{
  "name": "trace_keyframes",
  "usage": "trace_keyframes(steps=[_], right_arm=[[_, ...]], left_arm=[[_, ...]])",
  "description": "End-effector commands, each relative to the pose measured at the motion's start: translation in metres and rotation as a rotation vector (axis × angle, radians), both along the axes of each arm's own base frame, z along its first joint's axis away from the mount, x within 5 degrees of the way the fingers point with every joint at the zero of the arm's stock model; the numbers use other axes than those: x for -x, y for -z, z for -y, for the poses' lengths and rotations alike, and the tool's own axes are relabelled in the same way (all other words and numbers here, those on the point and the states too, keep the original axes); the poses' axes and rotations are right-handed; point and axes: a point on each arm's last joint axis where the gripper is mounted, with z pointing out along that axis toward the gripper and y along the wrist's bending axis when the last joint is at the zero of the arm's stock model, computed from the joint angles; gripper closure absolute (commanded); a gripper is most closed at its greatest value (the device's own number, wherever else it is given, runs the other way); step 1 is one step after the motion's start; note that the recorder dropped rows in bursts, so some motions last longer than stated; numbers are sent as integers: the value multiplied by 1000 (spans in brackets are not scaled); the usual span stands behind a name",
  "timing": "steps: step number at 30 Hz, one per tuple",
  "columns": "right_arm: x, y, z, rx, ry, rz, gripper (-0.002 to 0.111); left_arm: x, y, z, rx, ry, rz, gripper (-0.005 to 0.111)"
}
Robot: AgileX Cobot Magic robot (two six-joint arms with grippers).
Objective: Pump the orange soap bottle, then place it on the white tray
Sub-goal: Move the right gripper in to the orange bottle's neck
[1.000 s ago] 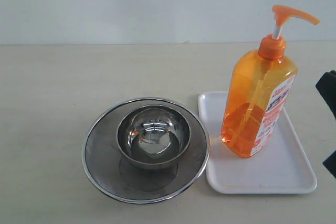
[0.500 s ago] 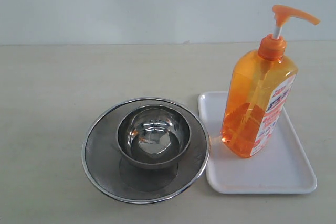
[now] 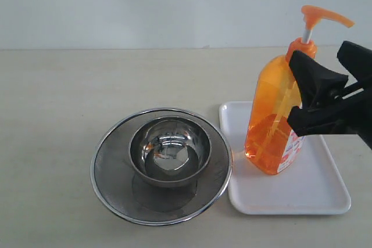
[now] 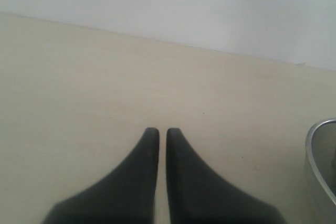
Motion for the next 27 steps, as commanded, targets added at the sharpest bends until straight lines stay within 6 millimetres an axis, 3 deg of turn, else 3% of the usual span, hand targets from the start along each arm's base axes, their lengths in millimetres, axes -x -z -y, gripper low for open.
trace_keyframes(steps=[1,7,21,27], right_arm=[[-10,8,-2,-40,84,22,49],[-20,31,-9,-2,110,-45,49],[-50,20,-36,-41,188,-37,49],[-58,29,-40,-15,234,-72,49]], left_arm=[[0,1,0,-10,-3,0,102],[0,1,0,-10,-3,0,102],[0,1,0,-10,-3,0,102],[0,1,0,-10,-3,0,102]])
